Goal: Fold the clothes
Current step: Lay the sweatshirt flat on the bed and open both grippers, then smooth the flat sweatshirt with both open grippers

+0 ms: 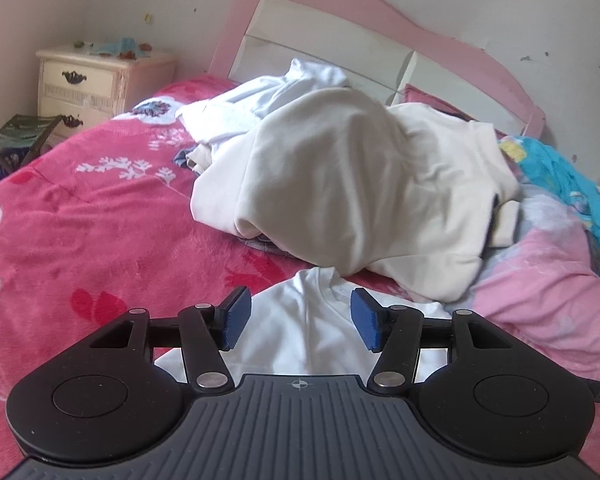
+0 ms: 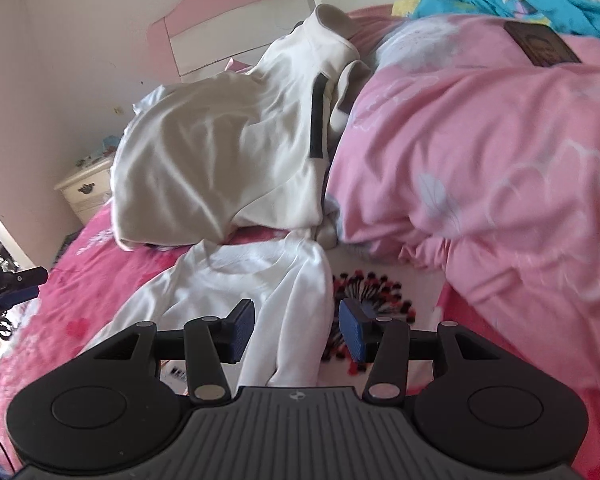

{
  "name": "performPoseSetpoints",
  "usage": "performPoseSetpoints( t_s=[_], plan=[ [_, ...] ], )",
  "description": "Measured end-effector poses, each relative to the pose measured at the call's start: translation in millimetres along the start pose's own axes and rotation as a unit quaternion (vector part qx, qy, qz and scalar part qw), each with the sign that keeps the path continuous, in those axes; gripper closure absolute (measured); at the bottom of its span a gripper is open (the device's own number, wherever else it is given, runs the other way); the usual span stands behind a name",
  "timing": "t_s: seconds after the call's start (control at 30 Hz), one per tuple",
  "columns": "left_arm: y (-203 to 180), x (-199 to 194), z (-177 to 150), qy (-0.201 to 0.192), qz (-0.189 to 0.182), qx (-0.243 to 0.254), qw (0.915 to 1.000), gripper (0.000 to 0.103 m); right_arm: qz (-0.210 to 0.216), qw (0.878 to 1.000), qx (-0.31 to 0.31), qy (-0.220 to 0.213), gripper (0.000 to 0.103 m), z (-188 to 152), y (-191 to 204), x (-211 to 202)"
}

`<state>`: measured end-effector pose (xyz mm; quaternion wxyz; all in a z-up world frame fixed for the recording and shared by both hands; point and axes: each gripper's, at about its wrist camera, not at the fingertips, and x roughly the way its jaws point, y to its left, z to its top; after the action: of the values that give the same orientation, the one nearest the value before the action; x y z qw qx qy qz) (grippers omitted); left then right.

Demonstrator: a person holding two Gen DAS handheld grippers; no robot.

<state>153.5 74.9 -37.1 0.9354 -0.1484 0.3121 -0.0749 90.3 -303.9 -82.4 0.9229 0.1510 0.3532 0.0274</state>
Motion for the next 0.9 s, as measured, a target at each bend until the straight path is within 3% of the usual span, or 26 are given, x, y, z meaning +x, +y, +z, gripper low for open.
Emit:
performPoseSetpoints(
  t_s=[0.5, 0.9],
  plan=[
    [-7.7, -58.7, -25.5, 0.039, -0.007, 0.050, 0.9980, 0.044, 0.049, 0.997, 0.056, 0.025, 0.053, -41.2, 8.9, -52.9],
    [10.4, -78.7, -60.6, 0.075, 0.007, 0.054, 0.9957, 0.042, 0.088, 0.995, 0.032, 0.029, 0.053, -52.1, 42.9, -80.9]
  ],
)
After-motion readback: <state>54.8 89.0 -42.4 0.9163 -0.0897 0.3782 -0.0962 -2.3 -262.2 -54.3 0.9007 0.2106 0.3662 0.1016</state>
